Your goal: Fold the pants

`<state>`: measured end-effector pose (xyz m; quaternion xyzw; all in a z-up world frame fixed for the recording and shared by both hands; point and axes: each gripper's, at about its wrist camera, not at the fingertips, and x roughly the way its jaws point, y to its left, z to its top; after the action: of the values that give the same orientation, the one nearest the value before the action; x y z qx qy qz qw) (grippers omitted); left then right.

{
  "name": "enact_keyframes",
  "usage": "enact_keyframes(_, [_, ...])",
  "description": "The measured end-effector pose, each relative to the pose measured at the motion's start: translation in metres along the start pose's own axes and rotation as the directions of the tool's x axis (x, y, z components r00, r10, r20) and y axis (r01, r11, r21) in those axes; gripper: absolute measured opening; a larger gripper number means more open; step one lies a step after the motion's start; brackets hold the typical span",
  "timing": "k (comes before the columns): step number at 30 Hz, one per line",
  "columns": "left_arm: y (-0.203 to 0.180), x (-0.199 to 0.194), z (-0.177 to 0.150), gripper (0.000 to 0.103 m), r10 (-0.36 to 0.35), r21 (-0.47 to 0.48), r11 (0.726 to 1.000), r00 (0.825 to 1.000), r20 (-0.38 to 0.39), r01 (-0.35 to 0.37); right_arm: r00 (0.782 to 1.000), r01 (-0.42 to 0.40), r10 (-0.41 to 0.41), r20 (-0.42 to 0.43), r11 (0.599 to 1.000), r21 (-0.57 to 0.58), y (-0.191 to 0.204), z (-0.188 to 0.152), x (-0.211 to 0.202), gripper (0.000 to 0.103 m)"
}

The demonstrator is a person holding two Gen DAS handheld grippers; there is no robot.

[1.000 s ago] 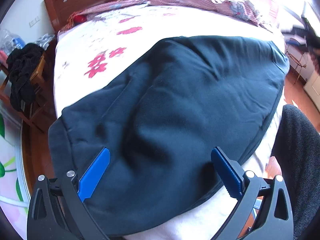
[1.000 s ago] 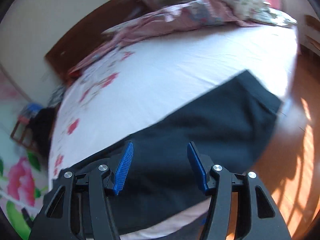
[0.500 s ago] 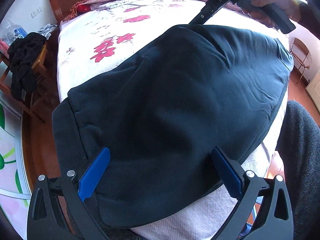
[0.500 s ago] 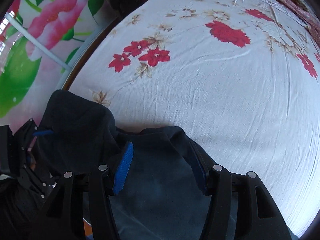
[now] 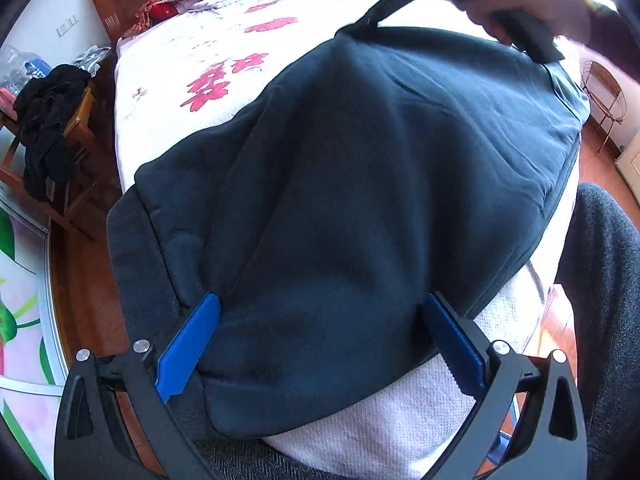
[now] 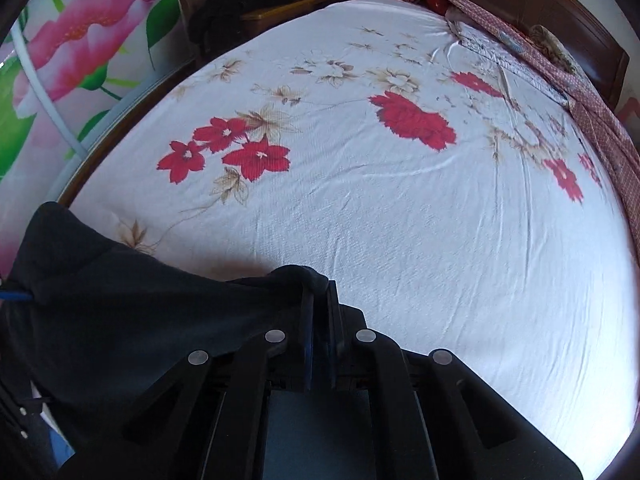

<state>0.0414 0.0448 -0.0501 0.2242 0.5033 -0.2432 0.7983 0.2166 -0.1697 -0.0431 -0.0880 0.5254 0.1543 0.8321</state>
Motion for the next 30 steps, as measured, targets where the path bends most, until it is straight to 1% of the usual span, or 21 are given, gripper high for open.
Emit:
enact_keyframes(1, [0.0, -0.002, -0.001, 0.101, -0.001, 0.008, 1.0, 1.0, -0.008, 0.001, 0.999, -0.013, 0.011, 0.038, 0.998, 0.055, -0.007, -0.001, -0.005, 0.014])
enact_keyframes(2, [0.0, -0.004, -0.001, 0.101, -0.005, 0.021, 1.0, 1.0, -0.016, 0.005, 0.998, -0.003, -0.005, 0.064, 0.993, 0.12, -0.016, -0.003, -0.015, 0.033])
enact_keyframes(3, [0.002, -0.007, -0.002, 0.101, -0.011, 0.033, 0.999, 1.0, -0.021, 0.012, 0.995, 0.0, -0.018, 0.096, 0.984, 0.18, -0.023, -0.007, -0.031, 0.039])
enact_keyframes(5, [0.008, -0.021, -0.005, 0.101, -0.03, 0.042, 0.999, 1.0, -0.007, 0.031, 0.984, -0.081, 0.033, 0.177, 0.959, 0.273, -0.033, -0.023, -0.066, 0.039])
enact_keyframes(7, [0.021, -0.033, -0.007, 0.101, 0.019, 0.019, 1.0, 1.0, 0.018, -0.02, 0.959, -0.24, 0.167, 0.228, 0.906, 0.348, -0.035, -0.049, -0.093, 0.039])
enact_keyframes(8, [0.03, -0.036, -0.008, 0.101, 0.03, -0.003, 1.0, 0.999, 0.022, -0.03, 0.94, -0.321, 0.24, 0.244, 0.867, 0.381, -0.033, -0.065, -0.102, 0.039])
enact_keyframes(10, [0.058, -0.039, -0.006, 0.101, 0.026, -0.087, 0.996, 0.999, 0.032, -0.023, 0.889, -0.455, 0.362, 0.281, 0.776, 0.436, -0.023, -0.101, -0.112, 0.039])
enact_keyframes(11, [0.073, -0.038, -0.005, 0.101, 0.029, -0.137, 0.99, 0.999, 0.026, -0.025, 0.863, -0.505, 0.415, 0.287, 0.725, 0.469, -0.016, -0.12, -0.112, 0.039])
enact_keyframes(12, [0.091, -0.036, -0.003, 0.101, 0.026, -0.196, 0.98, 0.999, 0.022, -0.022, 0.846, -0.533, 0.445, 0.295, 0.682, 0.501, -0.008, -0.138, -0.111, 0.039])
enact_keyframes(15, [0.13, -0.033, 0.004, 0.101, -0.002, -0.321, 0.947, 0.997, 0.071, 0.025, 0.817, -0.568, 0.485, 0.312, 0.576, 0.588, 0.017, -0.187, -0.106, 0.039])
enact_keyframes(16, [0.136, -0.031, 0.008, 0.101, -0.003, -0.327, 0.944, 0.996, 0.086, 0.031, 0.813, -0.566, 0.485, 0.321, 0.534, 0.628, 0.023, -0.201, -0.102, 0.039])
enact_keyframes(18, [0.139, -0.029, 0.022, 0.101, 0.001, -0.313, 0.949, 0.994, 0.108, 0.033, 0.804, -0.567, 0.487, 0.341, 0.459, 0.684, 0.034, -0.224, -0.096, 0.039])
enact_keyframes(19, [0.136, -0.03, 0.026, 0.101, -0.014, -0.296, 0.954, 0.991, 0.134, 0.054, 0.809, -0.556, 0.479, 0.342, 0.433, 0.709, 0.041, -0.232, -0.095, 0.039])
enact_keyframes(21, [0.127, -0.036, 0.036, 0.101, -0.036, -0.28, 0.956, 0.983, 0.178, 0.086, 0.787, -0.575, 0.489, 0.376, 0.362, 0.734, 0.052, -0.244, -0.09, 0.039])
enact_keyframes(23, [0.112, -0.036, 0.043, 0.101, -0.107, -0.249, 0.955, 0.972, 0.21, 0.159, 0.786, -0.576, 0.461, 0.411, 0.306, 0.758, 0.057, -0.25, -0.088, 0.039])
enact_keyframes(25, [0.098, -0.023, 0.047, 0.101, -0.123, -0.224, 0.961, 0.977, 0.174, 0.161, 0.764, -0.604, 0.451, 0.462, 0.246, 0.758, 0.06, -0.25, -0.081, 0.039])
enact_keyframes(26, [0.097, -0.014, 0.049, 0.101, -0.133, -0.218, 0.962, 0.98, 0.149, 0.164, 0.767, -0.595, 0.45, 0.457, 0.234, 0.769, 0.062, -0.248, -0.076, 0.039])
enact_keyframes(27, [0.095, -0.003, 0.049, 0.101, -0.14, -0.224, 0.96, 0.982, 0.123, 0.165, 0.78, -0.574, 0.449, 0.436, 0.237, 0.784, 0.064, -0.247, -0.071, 0.039])
enact_keyframes(28, [0.095, 0.006, 0.047, 0.101, -0.122, -0.23, 0.963, 0.987, 0.103, 0.143, 0.787, -0.559, 0.448, 0.424, 0.228, 0.797, 0.065, -0.247, -0.066, 0.039])
enact_keyframes(29, [0.096, 0.011, 0.047, 0.101, -0.106, -0.214, 0.969, 0.99, 0.097, 0.125, 0.782, -0.555, 0.458, 0.422, 0.205, 0.806, 0.066, -0.247, -0.059, 0.039])
enact_keyframes(30, [0.095, 0.016, 0.047, 0.101, -0.066, -0.185, 0.979, 0.994, 0.086, 0.081, 0.784, -0.542, 0.458, 0.418, 0.18, 0.821, 0.066, -0.248, -0.052, 0.039])
